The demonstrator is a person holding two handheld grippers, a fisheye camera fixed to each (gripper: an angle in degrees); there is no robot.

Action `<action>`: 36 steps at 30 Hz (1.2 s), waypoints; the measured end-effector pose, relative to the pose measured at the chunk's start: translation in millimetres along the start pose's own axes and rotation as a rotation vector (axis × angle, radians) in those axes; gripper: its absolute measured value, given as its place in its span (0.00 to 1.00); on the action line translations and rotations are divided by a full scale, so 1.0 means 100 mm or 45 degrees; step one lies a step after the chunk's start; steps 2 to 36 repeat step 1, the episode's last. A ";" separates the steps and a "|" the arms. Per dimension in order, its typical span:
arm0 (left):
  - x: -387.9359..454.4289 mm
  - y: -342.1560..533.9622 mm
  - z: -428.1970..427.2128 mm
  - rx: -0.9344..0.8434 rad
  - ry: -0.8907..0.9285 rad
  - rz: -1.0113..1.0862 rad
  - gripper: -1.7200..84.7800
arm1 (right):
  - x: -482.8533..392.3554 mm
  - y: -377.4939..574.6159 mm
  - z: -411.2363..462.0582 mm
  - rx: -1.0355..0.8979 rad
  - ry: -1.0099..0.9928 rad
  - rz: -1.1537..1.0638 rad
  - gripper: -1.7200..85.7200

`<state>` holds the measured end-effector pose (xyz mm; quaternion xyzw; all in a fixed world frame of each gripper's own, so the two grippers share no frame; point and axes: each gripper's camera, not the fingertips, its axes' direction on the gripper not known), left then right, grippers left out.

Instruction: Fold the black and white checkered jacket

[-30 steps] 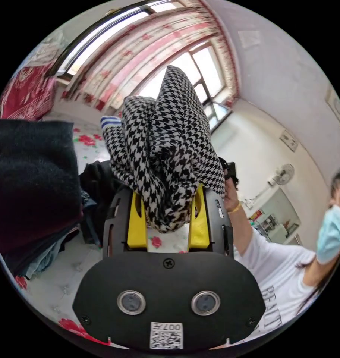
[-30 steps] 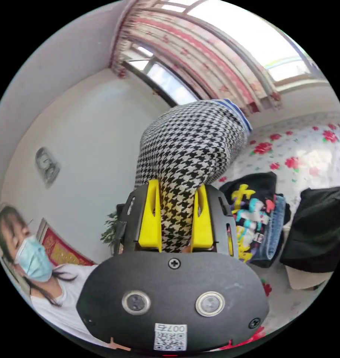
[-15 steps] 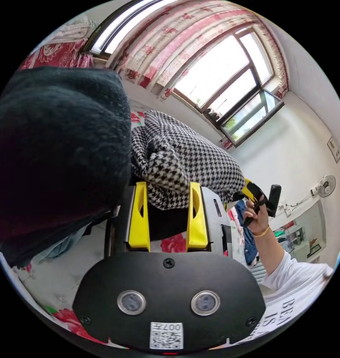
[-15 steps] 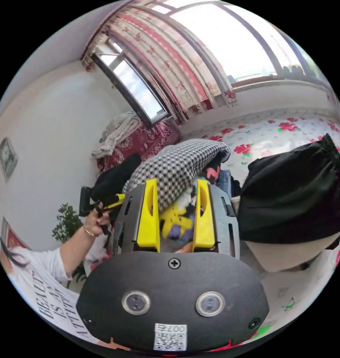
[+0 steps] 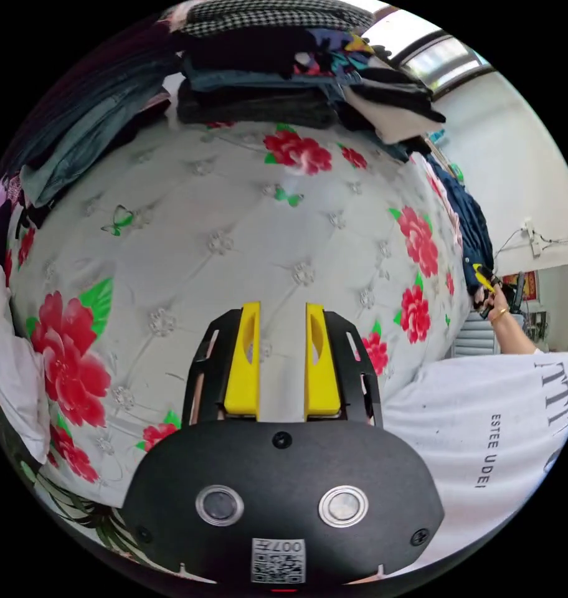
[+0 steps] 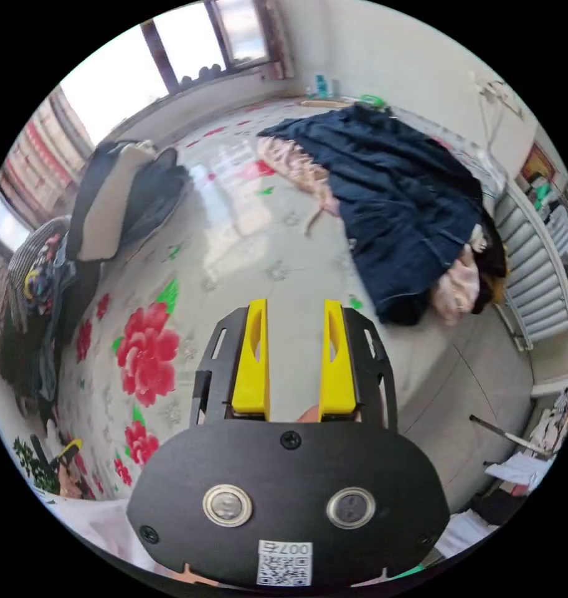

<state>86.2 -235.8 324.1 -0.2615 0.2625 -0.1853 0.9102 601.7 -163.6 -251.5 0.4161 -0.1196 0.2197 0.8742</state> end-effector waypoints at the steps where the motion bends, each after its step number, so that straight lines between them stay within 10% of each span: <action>1: 0.15 -0.02 0.06 -0.038 -0.012 0.051 0.14 | 0.24 -0.06 -0.04 0.017 0.063 0.071 0.15; 36: 0.15 -0.02 0.06 -0.038 -0.012 0.051 0.14 | 0.24 -0.06 -0.04 0.017 0.063 0.071 0.15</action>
